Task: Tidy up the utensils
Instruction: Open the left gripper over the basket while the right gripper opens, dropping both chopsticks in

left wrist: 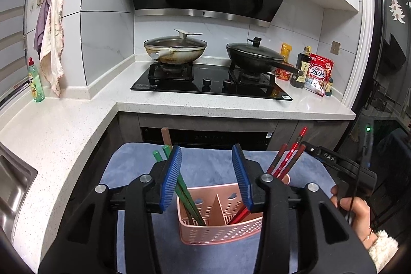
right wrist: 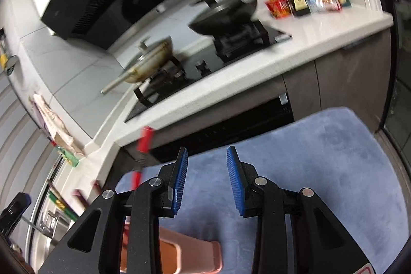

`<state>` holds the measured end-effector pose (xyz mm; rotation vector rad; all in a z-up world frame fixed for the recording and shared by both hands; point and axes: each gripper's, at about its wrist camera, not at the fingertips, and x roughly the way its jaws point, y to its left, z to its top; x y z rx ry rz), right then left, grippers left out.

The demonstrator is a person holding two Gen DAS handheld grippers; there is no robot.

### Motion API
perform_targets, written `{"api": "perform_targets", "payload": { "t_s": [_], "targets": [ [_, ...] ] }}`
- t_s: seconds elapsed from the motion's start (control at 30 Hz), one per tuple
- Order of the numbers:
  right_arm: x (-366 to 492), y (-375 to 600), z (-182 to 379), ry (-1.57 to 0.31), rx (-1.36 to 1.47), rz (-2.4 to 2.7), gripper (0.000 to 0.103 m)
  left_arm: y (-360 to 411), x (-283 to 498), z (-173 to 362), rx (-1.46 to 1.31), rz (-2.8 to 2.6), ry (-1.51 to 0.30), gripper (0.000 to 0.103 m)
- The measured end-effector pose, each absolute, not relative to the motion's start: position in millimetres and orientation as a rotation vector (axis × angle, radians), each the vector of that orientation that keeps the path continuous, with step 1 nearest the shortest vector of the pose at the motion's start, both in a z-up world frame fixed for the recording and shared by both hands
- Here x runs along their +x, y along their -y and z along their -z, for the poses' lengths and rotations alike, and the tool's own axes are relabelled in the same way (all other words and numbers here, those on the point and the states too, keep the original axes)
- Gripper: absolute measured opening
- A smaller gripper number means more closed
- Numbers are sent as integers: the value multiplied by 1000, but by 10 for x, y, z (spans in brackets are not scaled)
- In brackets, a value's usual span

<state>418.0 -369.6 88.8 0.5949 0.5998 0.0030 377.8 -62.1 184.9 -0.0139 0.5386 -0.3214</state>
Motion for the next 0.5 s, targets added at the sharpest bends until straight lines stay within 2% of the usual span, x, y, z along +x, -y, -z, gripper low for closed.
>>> {"api": "perform_targets", "payload": {
  "t_s": [0.27,0.5],
  "targets": [
    [4057,3312,-1223,-512,509,-271,32,549,3749,-1762,-26,304,-557,44],
    [3565,3236,-1529,-463,481,-215,32,417,3643,-1716,-36,276,-564,48]
  ]
}}
